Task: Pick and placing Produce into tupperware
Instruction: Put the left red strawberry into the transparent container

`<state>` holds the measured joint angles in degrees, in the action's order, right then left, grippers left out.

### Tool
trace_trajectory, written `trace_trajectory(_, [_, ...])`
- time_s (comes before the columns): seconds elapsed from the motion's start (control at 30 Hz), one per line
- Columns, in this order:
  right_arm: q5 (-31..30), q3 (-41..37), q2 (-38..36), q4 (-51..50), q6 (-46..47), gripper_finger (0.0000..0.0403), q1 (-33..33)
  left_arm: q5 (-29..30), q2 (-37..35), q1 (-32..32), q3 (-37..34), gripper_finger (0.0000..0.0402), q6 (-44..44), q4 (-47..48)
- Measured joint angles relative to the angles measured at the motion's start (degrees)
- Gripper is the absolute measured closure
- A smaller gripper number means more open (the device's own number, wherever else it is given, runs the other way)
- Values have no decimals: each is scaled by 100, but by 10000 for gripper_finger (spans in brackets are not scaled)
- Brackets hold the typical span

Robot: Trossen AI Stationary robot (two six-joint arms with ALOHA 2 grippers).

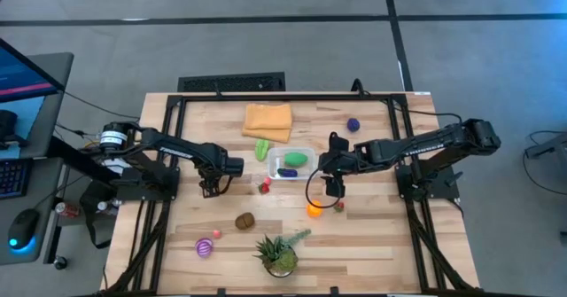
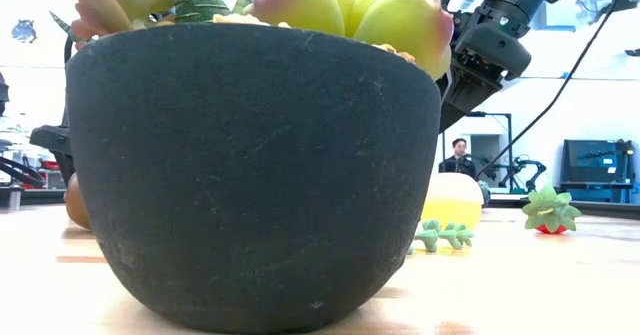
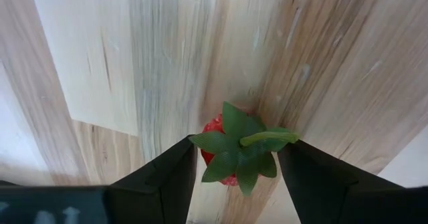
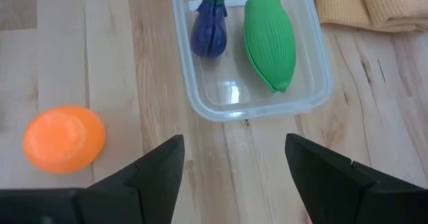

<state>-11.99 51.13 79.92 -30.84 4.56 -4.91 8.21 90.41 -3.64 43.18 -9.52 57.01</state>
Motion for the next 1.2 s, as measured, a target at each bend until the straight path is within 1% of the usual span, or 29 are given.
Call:
trace_trajectory(0.1, [0,0,0,1,0,147,0,2,-2,0,0,209,0,0])
trace_trajectory(0.37, [0,0,0,3,0,147,0,30,0,0,0,258,-4,7])
trace_trajectory(0.47, [0,0,-1,3,0,147,0,32,-1,0,1,268,-4,11])
trace_trajectory(0.53, [0,0,0,3,0,147,0,37,-1,0,2,268,-4,11])
trace_trajectory(0.7, [0,0,0,3,1,147,0,23,0,0,8,254,-7,11])
trace_trajectory(0.83, [0,0,-2,3,0,147,0,17,0,0,110,255,-3,28])
trace_trajectory(1.0, [0,0,-2,3,2,147,0,15,0,0,374,262,134,31])
trace_trajectory(1.2, [0,0,-2,3,2,147,0,34,0,0,811,258,354,30])
